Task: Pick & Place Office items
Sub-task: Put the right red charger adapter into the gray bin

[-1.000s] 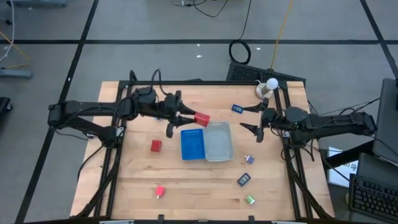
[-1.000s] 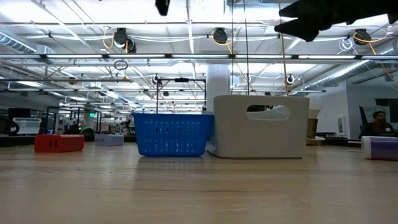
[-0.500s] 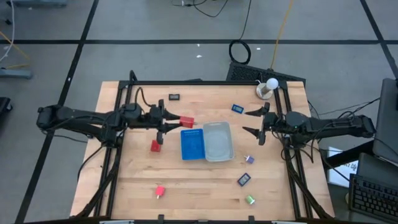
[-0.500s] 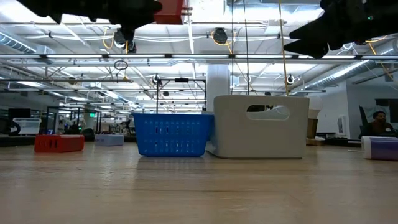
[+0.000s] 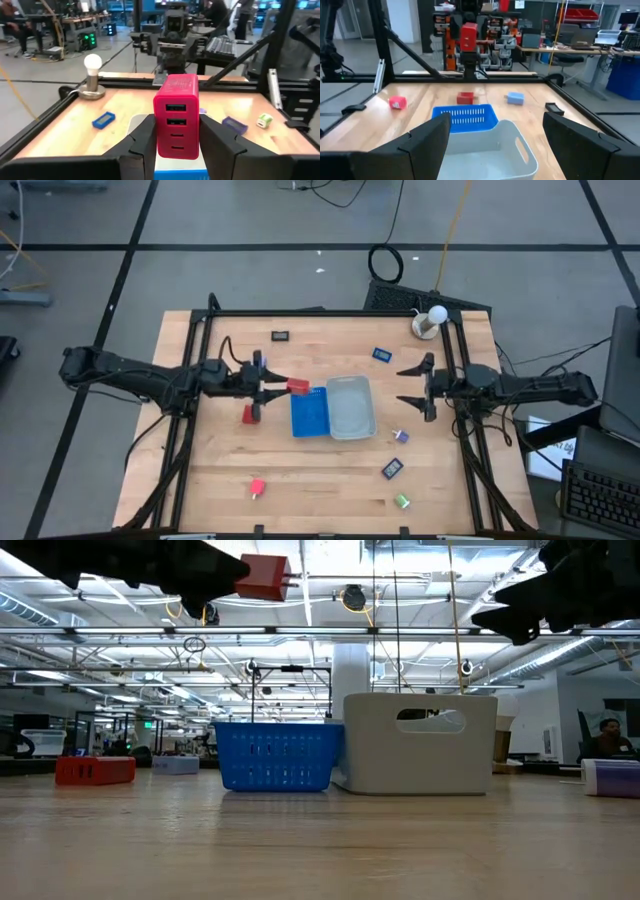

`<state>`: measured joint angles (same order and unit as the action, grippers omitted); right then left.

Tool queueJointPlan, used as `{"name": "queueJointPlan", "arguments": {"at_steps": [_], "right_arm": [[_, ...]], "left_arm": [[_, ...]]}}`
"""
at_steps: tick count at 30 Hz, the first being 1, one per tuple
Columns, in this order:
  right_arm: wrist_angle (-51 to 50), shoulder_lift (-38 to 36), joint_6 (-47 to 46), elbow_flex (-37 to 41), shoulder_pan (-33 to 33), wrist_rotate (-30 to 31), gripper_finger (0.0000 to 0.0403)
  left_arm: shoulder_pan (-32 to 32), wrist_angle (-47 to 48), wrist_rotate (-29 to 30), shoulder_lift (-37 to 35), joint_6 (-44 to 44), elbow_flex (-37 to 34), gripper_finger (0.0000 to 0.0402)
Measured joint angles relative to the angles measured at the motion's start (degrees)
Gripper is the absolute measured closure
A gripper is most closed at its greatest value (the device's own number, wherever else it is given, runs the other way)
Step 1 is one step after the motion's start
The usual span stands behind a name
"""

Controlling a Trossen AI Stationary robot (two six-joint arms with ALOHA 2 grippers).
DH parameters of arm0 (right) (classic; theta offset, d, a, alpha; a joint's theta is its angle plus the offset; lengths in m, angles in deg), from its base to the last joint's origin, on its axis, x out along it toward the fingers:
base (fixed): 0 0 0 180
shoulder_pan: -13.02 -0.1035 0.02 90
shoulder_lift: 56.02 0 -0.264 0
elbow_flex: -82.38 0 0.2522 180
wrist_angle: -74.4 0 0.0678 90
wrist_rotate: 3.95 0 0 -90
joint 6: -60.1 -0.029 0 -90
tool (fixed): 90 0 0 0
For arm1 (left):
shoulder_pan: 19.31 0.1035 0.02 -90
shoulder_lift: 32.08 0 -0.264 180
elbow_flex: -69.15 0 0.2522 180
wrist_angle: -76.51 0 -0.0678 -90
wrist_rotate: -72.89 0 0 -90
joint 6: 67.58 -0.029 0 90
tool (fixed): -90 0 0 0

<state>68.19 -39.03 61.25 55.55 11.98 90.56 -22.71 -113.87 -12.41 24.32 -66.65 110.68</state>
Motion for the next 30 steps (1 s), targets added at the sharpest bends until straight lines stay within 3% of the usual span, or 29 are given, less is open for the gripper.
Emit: {"name": "queueJointPlan", "arguments": {"at_steps": [15, 30], "right_arm": [[-1.1, -9.6, 1.7, 4.2, 0.1, -0.1, 0.0094], [-3.1, -10.8, 1.2, 4.8, 0.1, -0.1, 0.0094]], "left_arm": [[-2.9, 1.5, 0.5, 3.6, 5.5, 0.0, 0.0284], [-4.0, -3.5, -0.1, 10.5, 6.5, 0.0, 0.0286]]}}
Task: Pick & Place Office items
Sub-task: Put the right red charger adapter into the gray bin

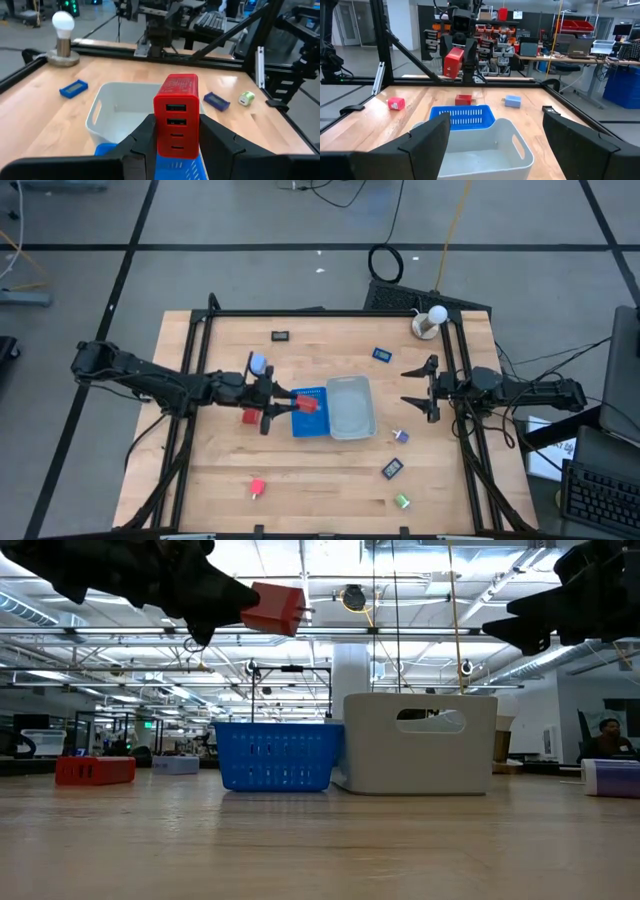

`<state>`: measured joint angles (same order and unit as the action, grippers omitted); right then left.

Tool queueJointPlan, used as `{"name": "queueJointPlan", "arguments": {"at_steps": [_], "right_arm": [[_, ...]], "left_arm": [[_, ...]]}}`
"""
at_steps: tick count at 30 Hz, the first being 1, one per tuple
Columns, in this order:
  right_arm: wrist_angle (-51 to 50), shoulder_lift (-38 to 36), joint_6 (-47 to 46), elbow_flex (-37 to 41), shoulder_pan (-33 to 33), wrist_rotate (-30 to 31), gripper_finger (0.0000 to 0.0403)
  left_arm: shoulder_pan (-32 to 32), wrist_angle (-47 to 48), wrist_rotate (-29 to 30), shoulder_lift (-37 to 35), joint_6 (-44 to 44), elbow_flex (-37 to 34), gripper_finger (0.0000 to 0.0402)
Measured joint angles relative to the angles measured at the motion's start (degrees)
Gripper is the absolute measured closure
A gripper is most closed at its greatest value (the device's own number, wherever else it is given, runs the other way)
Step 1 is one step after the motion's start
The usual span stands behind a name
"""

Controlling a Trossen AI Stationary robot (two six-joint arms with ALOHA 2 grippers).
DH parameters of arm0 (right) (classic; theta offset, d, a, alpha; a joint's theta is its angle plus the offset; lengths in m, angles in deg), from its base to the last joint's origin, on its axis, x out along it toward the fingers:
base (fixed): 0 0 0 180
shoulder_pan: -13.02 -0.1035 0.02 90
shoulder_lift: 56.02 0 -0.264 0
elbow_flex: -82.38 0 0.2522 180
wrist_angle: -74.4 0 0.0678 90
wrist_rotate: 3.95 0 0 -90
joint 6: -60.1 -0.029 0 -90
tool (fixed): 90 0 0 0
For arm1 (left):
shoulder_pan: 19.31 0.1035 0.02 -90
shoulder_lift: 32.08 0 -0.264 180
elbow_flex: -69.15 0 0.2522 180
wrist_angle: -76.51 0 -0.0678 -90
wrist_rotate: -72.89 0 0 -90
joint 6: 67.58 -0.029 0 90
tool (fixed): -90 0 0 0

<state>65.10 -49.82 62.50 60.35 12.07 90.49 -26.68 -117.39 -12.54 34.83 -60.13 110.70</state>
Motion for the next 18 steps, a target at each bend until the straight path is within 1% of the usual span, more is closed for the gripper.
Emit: {"name": "queueJointPlan", "arguments": {"at_steps": [8, 15, 18], "right_arm": [[0.3, 0.0, -0.5, 0.0, 0.0, 0.0, 0.0094], [0.9, 0.0, -0.9, 0.0, 0.0, 0.0, 0.0094], [0.9, 0.0, -0.9, 0.0, 0.0, 0.0, 0.0094]], "left_arm": [[-0.2, -0.8, 0.0, 0.0, -0.7, 0.0, 0.0286], [-0.1, 1.9, -0.1, 0.0, 5.0, 0.0, 0.0286], [1.1, 4.4, -1.9, -0.2, 9.0, 0.3, 0.0286]]}}
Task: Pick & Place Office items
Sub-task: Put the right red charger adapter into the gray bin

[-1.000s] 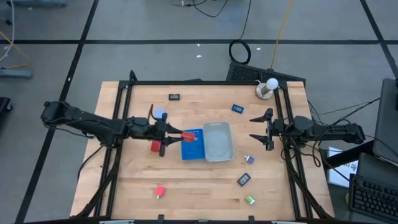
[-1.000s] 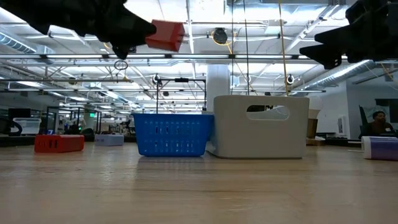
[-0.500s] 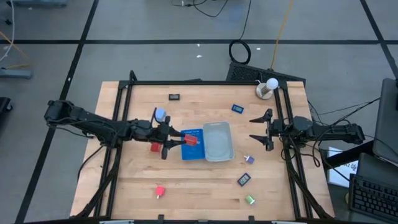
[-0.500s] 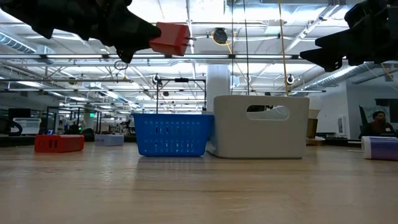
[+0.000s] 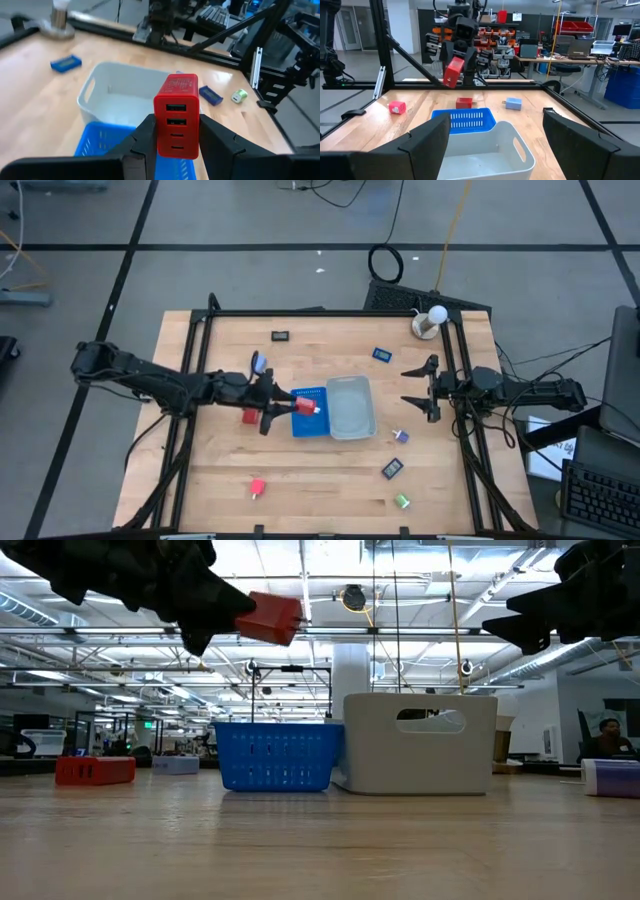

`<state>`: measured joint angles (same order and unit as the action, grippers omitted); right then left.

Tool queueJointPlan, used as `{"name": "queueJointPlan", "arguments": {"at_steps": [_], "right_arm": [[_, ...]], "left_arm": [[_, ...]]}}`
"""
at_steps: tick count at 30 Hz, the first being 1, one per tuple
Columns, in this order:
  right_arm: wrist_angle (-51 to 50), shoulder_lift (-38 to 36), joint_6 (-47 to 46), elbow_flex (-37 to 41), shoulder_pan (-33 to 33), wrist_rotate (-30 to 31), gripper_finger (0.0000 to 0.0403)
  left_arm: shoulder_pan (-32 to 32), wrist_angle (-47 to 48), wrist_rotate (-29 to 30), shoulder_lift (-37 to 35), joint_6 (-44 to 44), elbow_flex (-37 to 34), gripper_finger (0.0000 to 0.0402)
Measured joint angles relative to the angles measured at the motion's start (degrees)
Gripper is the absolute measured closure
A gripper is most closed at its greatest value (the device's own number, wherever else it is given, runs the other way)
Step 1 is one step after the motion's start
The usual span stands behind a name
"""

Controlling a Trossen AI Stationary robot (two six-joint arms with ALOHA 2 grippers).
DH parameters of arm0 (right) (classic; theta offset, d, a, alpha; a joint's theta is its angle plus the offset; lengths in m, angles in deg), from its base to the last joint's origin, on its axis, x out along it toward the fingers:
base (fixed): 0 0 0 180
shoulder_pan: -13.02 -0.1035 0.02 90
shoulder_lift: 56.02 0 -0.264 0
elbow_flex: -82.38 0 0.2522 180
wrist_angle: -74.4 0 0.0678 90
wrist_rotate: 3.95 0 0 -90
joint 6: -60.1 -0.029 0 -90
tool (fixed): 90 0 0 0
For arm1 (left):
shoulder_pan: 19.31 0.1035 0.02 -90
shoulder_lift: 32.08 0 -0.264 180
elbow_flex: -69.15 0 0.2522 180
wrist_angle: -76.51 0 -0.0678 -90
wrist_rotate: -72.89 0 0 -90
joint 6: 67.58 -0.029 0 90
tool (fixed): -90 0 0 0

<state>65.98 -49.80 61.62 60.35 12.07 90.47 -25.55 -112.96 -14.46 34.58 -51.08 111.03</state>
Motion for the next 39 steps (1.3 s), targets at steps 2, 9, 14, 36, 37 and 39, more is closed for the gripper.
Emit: {"name": "queueJointPlan", "arguments": {"at_steps": [2, 9, 14, 36, 37, 39], "right_arm": [[0.0, 0.0, 0.0, 0.0, 0.0, 0.0, 0.0094], [0.2, 0.0, 0.0, 0.0, 0.0, 0.0, 0.0094], [0.3, 0.0, 0.0, 0.0, 0.0, 0.0, 0.0094], [0.5, 0.0, -0.3, 0.0, 0.0, 0.0, 0.0094], [0.5, 0.0, -0.3, 0.0, 0.0, 0.0, 0.0094], [0.5, 0.0, -0.2, 0.0, 0.0, 0.0, 0.0094]], "left_arm": [[1.1, 1.6, -1.1, -0.3, 2.6, 0.3, 0.0286], [3.2, 1.4, -4.1, 0.8, 4.4, 0.5, 0.0286], [3.8, -0.4, -4.1, 0.9, 3.7, 0.5, 0.0286], [14.5, 11.4, -31.2, 27.7, -2.0, 27.3, 0.0286], [14.6, 12.7, -31.4, 29.0, -2.0, 28.6, 0.0286], [14.6, 16.8, -30.9, 31.3, -2.8, 31.3, 0.0286]]}}
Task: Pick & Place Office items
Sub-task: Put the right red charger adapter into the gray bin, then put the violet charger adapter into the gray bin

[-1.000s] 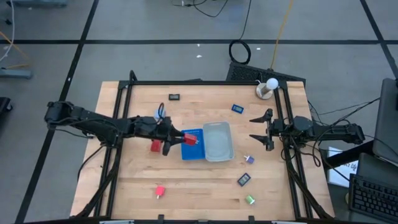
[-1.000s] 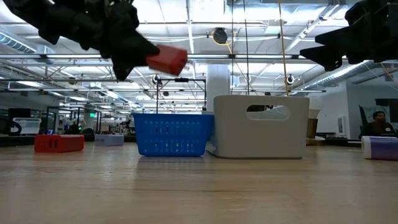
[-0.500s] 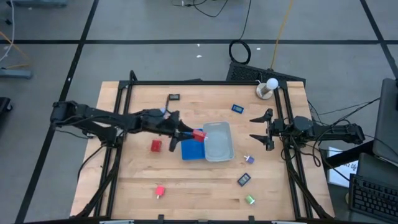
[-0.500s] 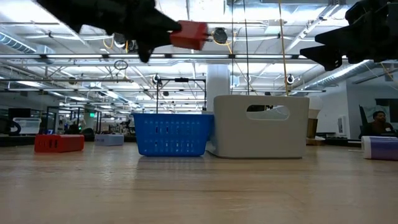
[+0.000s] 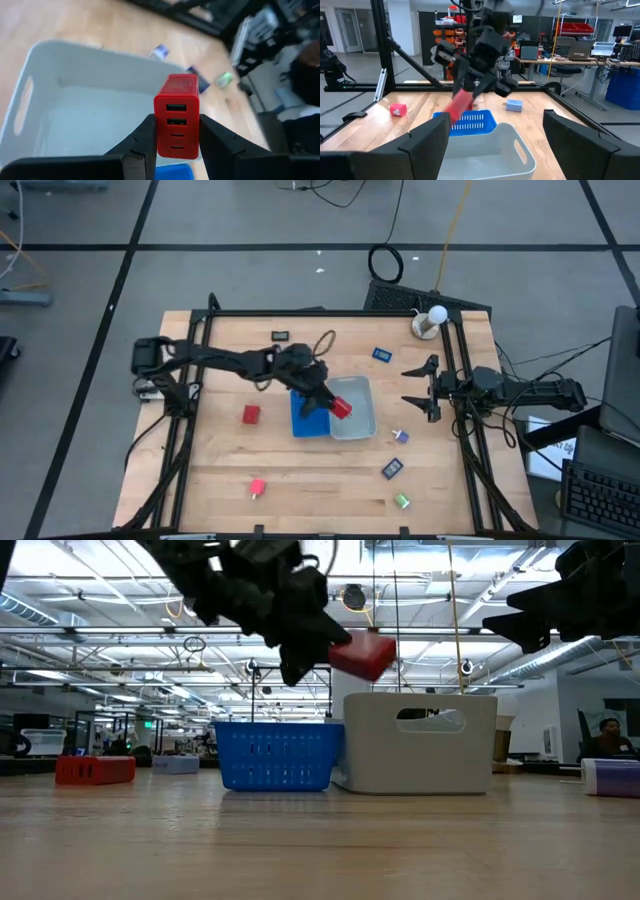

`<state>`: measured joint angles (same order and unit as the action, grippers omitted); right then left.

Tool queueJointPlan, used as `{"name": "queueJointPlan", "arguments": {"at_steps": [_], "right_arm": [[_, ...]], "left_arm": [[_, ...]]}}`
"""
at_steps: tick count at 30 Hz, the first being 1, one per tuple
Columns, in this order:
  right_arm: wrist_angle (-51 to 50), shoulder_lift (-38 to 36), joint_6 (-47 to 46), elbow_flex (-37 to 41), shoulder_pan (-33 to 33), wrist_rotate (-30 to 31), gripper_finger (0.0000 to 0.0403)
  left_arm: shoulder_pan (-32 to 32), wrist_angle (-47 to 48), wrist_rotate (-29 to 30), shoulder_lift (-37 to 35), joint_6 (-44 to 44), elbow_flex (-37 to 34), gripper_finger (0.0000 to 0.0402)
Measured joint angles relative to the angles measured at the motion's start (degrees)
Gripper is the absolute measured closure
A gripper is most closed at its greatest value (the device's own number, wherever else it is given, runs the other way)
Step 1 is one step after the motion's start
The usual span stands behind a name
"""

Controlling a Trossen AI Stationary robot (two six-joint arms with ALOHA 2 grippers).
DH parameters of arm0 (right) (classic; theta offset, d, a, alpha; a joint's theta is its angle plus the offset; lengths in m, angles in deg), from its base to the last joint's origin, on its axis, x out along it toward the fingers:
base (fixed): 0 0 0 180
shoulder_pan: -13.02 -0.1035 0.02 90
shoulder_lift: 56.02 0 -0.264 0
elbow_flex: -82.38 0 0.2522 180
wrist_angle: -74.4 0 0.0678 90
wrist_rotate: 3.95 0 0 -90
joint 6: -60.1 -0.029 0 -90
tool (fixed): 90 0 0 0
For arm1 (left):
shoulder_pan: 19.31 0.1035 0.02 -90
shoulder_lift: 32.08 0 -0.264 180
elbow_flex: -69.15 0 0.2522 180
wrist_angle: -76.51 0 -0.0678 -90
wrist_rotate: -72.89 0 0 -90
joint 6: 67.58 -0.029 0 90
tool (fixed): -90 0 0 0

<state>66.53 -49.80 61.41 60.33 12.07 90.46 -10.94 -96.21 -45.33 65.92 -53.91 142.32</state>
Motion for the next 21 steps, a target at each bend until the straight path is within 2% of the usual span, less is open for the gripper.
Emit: {"name": "queueJointPlan", "arguments": {"at_steps": [6, 15, 21], "right_arm": [[0.6, 0.0, 0.3, 0.0, 0.0, 0.0, 0.0094], [1.2, 0.0, 1.1, 0.0, 0.0, 0.0, 0.0094], [1.2, 0.0, 1.3, 0.0, 0.0, 0.0, 0.0094]], "left_arm": [[-0.1, 11.4, 5.9, 6.9, -3.4, 6.6, 0.0286], [-0.1, 11.8, 6.3, 10.5, -3.8, 8.4, 0.0248], [-0.1, 11.7, 6.3, 10.1, -3.9, 8.4, 0.0251]]}}
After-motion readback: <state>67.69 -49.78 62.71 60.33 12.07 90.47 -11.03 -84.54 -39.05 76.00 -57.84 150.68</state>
